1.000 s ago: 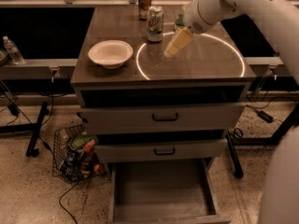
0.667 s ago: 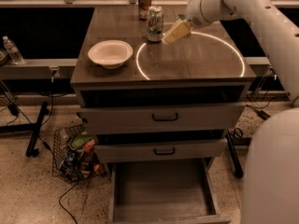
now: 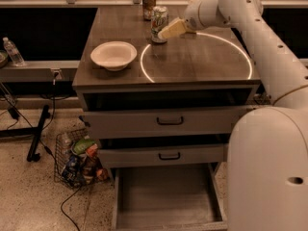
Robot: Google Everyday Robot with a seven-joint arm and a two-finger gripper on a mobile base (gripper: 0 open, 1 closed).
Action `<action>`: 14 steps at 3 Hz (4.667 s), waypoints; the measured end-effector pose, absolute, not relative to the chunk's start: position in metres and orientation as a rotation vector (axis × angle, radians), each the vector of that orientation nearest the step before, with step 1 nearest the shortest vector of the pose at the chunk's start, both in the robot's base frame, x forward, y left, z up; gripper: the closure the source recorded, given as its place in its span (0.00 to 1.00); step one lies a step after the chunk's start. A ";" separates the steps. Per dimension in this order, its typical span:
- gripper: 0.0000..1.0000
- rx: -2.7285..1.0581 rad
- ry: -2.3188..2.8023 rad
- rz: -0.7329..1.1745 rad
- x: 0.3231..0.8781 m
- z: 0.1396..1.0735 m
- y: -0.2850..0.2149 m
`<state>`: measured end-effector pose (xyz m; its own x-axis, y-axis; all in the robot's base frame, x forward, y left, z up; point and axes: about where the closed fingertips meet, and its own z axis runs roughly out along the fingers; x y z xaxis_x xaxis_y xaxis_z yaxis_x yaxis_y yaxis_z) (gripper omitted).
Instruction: Place 7up can into bottom drawer
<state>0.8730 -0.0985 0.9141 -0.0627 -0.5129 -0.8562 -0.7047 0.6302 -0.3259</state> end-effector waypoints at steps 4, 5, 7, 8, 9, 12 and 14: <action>0.41 -0.916 1.665 0.440 0.914 0.896 -0.028; 0.64 -0.914 1.644 0.457 0.913 0.903 -0.027; 1.00 -1.124 1.548 0.521 0.840 0.940 -0.030; 1.00 -1.206 1.550 0.510 0.786 0.951 -0.049; 1.00 -1.209 1.539 0.524 0.785 0.953 -0.045; 1.00 -1.079 1.292 0.587 0.667 1.059 -0.055; 1.00 -1.010 1.334 0.618 0.575 1.046 -0.067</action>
Offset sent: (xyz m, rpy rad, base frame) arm 0.0457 0.0783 -0.0174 0.1923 0.0739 0.1113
